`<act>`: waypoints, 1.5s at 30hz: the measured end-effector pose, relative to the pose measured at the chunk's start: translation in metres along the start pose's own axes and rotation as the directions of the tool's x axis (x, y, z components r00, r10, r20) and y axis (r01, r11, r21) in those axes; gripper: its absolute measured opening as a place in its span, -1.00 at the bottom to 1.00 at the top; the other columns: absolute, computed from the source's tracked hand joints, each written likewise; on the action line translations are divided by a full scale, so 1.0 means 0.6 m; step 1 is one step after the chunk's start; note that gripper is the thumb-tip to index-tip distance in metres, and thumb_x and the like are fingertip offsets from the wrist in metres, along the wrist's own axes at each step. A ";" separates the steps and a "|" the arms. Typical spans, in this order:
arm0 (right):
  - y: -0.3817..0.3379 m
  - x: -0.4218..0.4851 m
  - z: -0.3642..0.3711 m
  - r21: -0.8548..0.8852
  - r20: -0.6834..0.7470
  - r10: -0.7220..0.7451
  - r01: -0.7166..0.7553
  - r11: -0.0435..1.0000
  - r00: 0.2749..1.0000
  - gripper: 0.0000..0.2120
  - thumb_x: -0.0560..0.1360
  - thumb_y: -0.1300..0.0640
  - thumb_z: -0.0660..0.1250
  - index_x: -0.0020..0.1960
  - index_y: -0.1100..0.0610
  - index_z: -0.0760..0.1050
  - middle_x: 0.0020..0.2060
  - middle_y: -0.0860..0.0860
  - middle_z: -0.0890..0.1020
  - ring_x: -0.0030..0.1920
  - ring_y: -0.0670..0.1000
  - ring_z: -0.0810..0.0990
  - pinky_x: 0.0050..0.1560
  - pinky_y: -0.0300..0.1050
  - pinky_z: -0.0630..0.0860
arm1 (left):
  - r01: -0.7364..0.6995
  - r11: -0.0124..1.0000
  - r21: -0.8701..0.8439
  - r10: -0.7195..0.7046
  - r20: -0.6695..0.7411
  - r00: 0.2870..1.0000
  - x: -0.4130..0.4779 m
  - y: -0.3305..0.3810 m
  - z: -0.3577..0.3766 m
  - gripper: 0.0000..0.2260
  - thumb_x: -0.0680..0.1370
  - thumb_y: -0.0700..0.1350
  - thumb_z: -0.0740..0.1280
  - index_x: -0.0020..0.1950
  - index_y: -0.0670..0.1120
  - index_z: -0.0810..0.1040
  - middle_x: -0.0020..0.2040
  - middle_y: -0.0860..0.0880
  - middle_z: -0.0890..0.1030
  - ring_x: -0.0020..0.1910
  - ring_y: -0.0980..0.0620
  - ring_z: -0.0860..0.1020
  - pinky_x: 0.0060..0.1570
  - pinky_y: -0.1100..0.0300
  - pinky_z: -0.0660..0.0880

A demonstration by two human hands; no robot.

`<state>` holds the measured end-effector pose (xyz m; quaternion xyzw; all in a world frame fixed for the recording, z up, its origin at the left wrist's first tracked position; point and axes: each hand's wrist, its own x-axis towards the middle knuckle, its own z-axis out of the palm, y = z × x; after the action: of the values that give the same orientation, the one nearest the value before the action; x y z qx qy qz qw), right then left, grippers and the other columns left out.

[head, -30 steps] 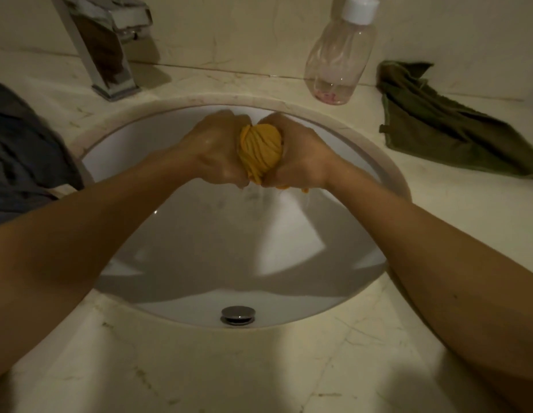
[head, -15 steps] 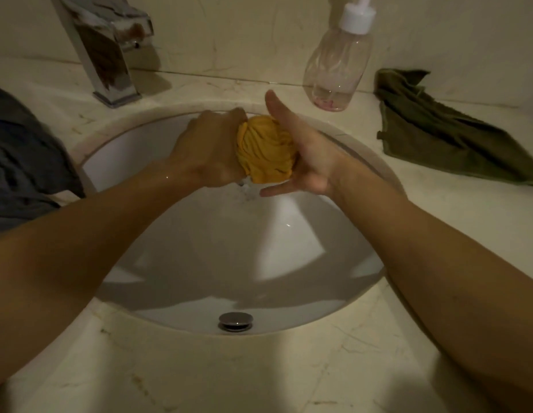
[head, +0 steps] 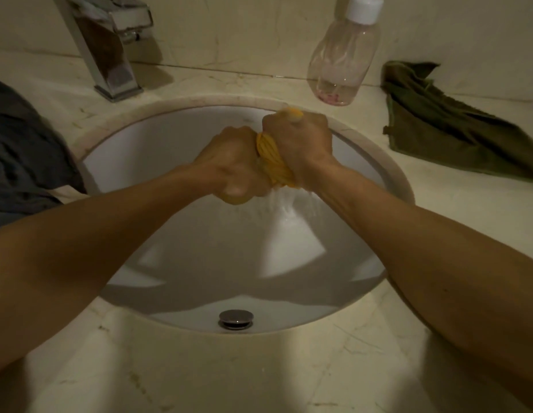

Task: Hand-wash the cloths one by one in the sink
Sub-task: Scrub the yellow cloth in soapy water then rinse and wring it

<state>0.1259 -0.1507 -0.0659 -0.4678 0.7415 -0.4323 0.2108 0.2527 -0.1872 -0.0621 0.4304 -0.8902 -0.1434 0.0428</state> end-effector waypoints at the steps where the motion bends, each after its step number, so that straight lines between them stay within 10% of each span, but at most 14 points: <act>1: -0.001 0.001 0.000 0.044 -0.040 0.004 -0.002 0.999 0.999 -0.80 0.41 -0.08 0.30 -0.36 -0.06 0.45 -0.21 0.02 0.64 -0.09 0.14 0.64 -0.03 0.08 0.59 | 0.009 0.999 -0.030 -0.009 0.000 1.000 0.000 -0.001 0.000 -0.76 0.30 0.05 0.56 -0.26 0.02 0.53 -0.31 0.07 0.57 -0.38 0.12 0.52 -0.44 0.27 0.36; 5: -0.004 0.001 0.001 0.142 -0.060 0.055 -0.046 0.989 0.997 -0.72 0.25 -0.23 0.34 -0.25 -0.03 0.55 -0.25 -0.04 0.63 -0.15 0.08 0.63 -0.01 0.12 0.64 | 0.062 0.989 -0.131 -0.063 -0.007 0.998 0.002 -0.003 -0.006 -0.71 0.27 0.05 0.59 -0.23 0.03 0.51 -0.27 0.08 0.56 -0.30 0.11 0.54 -0.37 0.24 0.42; 12: -0.007 -0.010 -0.016 0.143 0.112 -0.083 0.067 0.987 0.990 -0.09 0.32 -0.38 0.53 0.56 -0.24 0.22 0.48 -0.02 0.38 0.41 0.03 0.45 0.32 0.08 0.54 | 0.046 0.982 -0.183 -0.052 -0.028 0.998 0.000 -0.003 -0.013 -0.67 0.33 0.01 0.54 0.01 0.02 0.54 -0.12 0.03 0.61 -0.09 -0.02 0.59 -0.05 0.06 0.58; 16: -0.005 -0.017 -0.005 0.289 0.095 -0.042 0.013 0.957 0.995 -0.40 0.14 -0.30 0.62 0.08 -0.08 0.58 -0.09 -0.13 0.67 -0.01 0.00 0.69 0.01 0.13 0.69 | 0.089 0.934 -0.345 -0.107 -0.035 0.994 -0.018 0.003 -0.015 -0.73 0.22 -0.04 0.58 -0.18 0.06 0.56 -0.21 0.06 0.65 -0.17 0.05 0.64 -0.18 0.11 0.61; 20: -0.011 -0.011 0.002 0.179 -0.083 -0.061 0.075 0.981 0.995 -0.69 0.29 -0.16 0.51 -0.28 -0.02 0.45 -0.38 -0.12 0.56 -0.24 0.02 0.63 -0.15 0.15 0.64 | 0.166 0.889 -0.427 -0.185 -0.003 0.983 -0.021 0.015 -0.013 -0.73 0.18 -0.06 0.60 -0.19 0.02 0.61 -0.24 0.04 0.64 -0.24 0.08 0.63 -0.35 0.24 0.47; 29: -0.009 -0.004 -0.007 0.054 -0.124 -0.083 0.090 0.994 0.989 -0.72 0.36 -0.01 0.46 -0.40 -0.01 0.39 -0.53 -0.17 0.46 -0.40 -0.06 0.47 -0.32 -0.06 0.49 | 0.181 0.867 -0.465 -0.152 0.099 0.983 -0.016 0.024 0.004 -0.71 0.24 -0.13 0.59 -0.10 -0.05 0.61 -0.11 -0.04 0.66 -0.15 0.00 0.65 -0.14 0.08 0.65; 35: -0.011 0.007 -0.018 0.296 -0.106 -0.106 0.133 0.946 0.989 -0.71 0.25 0.00 0.45 -0.41 0.02 0.34 -0.49 -0.08 0.43 -0.38 0.00 0.45 -0.35 0.03 0.48 | -0.042 0.706 -0.707 0.206 0.149 0.967 -0.007 -0.004 -0.022 -0.42 0.27 -0.11 0.64 0.26 -0.03 0.56 0.12 -0.07 0.67 0.09 0.01 0.66 0.11 0.06 0.62; 45: -0.008 -0.005 -0.018 0.540 0.048 -0.209 0.150 0.828 0.977 -0.70 0.37 0.40 0.49 -0.31 0.14 0.42 -0.43 0.00 0.52 -0.34 0.04 0.56 -0.31 -0.07 0.56 | 0.201 0.632 -0.748 0.329 0.494 0.805 -0.011 -0.047 -0.020 -0.36 0.15 -0.01 0.54 0.21 -0.13 0.60 0.11 -0.05 0.70 0.09 -0.01 0.67 0.08 0.16 0.61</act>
<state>0.1218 -0.1441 -0.0563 -0.4804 0.5326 -0.6139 0.3295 0.2808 -0.2012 -0.0585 0.2689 -0.7235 -0.6338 -0.0505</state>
